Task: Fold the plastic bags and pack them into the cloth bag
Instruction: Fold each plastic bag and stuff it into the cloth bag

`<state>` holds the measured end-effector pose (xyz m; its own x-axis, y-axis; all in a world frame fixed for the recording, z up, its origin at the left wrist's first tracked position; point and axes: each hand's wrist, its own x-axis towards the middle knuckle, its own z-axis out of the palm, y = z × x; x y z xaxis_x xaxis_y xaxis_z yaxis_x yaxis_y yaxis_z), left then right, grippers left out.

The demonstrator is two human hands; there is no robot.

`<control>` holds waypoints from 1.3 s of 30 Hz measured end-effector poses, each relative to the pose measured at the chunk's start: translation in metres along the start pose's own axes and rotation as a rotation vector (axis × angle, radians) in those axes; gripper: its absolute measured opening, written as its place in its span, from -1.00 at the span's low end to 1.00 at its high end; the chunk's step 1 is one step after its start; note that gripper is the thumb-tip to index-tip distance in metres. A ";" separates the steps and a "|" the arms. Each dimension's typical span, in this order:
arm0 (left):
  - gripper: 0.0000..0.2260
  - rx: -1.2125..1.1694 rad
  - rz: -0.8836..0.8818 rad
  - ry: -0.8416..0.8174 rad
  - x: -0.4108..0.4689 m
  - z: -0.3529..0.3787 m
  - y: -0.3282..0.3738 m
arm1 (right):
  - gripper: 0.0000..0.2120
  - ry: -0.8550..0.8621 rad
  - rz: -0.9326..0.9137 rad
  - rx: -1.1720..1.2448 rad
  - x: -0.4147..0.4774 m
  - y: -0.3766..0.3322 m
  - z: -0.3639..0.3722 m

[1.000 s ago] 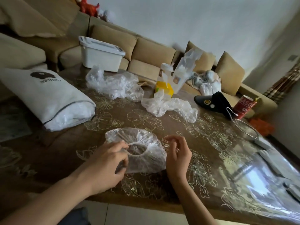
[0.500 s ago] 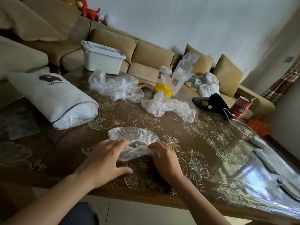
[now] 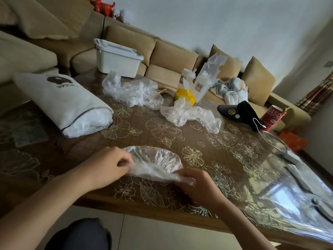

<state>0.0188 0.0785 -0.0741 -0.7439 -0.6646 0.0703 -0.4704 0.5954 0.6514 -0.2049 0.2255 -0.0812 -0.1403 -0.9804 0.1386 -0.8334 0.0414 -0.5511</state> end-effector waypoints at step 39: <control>-0.60 0.319 0.130 0.262 0.037 0.046 0.035 | -0.43 0.235 -0.069 -0.363 0.060 -0.016 0.044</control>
<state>-0.0469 0.0955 -0.0836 -0.6802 -0.6425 0.3529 -0.5346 0.7642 0.3609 -0.1760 0.1579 -0.1003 -0.1603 -0.9143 0.3721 -0.9731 0.0831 -0.2150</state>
